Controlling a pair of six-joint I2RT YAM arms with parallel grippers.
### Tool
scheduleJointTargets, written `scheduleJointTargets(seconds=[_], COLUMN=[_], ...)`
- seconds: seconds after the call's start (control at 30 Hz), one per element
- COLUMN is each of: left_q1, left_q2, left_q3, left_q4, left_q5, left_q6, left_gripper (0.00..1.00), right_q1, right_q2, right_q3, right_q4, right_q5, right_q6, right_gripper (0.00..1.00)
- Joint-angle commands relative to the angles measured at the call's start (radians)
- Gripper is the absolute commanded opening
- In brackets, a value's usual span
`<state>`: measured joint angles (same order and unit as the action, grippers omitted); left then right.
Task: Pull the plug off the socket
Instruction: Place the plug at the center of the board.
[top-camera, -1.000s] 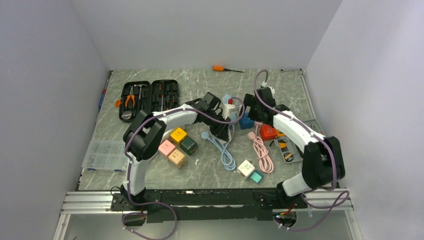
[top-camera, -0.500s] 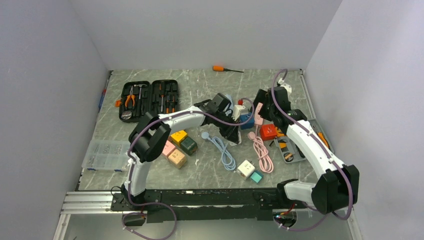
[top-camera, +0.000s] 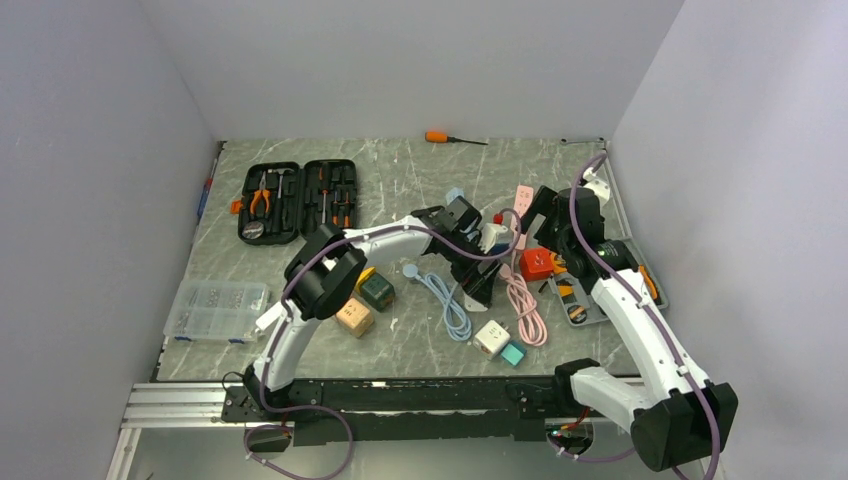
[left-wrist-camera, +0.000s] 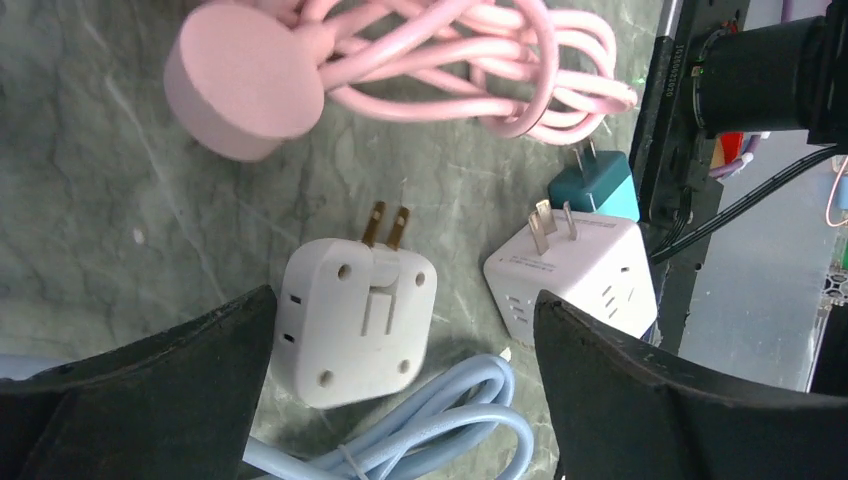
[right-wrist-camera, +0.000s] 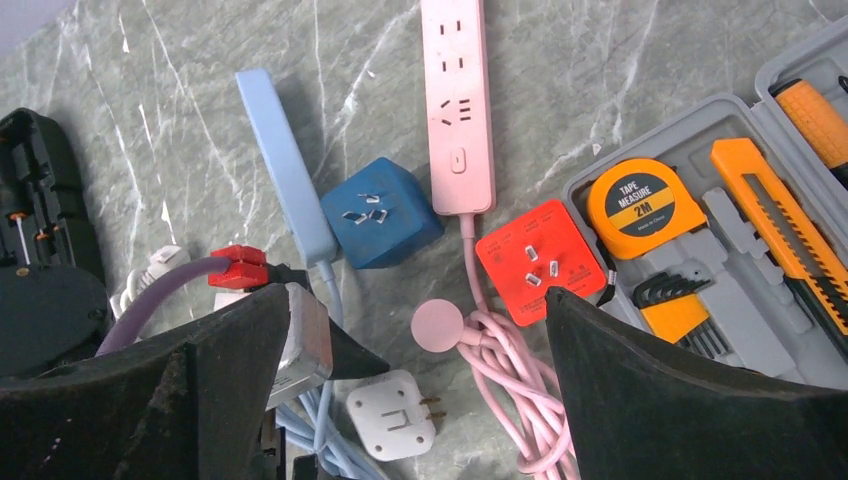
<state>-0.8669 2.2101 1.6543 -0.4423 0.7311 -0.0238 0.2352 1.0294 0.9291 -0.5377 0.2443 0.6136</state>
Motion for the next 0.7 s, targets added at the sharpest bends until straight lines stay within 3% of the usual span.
scheduleJointTargets(seconds=[0.0, 0.13, 0.27, 0.5, 0.6, 0.67], left_q1=[-0.016, 0.019, 0.127, 0.422, 0.555, 0.658], left_q2=[0.028, -0.078, -0.238, -0.564, -0.708, -0.771], left_q3=[0.102, 0.131, 0.104, -0.052, -0.146, -0.202], left_q4=[-0.168, -0.301, -0.413, -0.516, -0.486, -0.497], left_q5=[0.027, 0.018, 0.056, 0.051, 0.062, 0.158], left_q6=[0.129, 0.243, 0.301, 0.439, 0.419, 0.444], left_gripper=[0.99, 0.99, 0.99, 0.99, 0.99, 0.99], right_q1=[0.0, -0.001, 0.001, 0.022, 0.086, 0.16], right_q2=[-0.029, -0.041, -0.043, -0.033, -0.018, 0.014], right_q3=[0.009, 0.008, 0.005, -0.006, 0.021, 0.056], right_q4=[0.0, 0.015, 0.027, 0.064, 0.077, 0.078], right_q5=[-0.011, -0.021, -0.04, -0.072, -0.047, -0.007], right_q6=[0.004, -0.011, -0.022, -0.036, -0.052, -0.067], right_gripper=[1.0, 1.0, 1.0, 1.0, 1.0, 1.0])
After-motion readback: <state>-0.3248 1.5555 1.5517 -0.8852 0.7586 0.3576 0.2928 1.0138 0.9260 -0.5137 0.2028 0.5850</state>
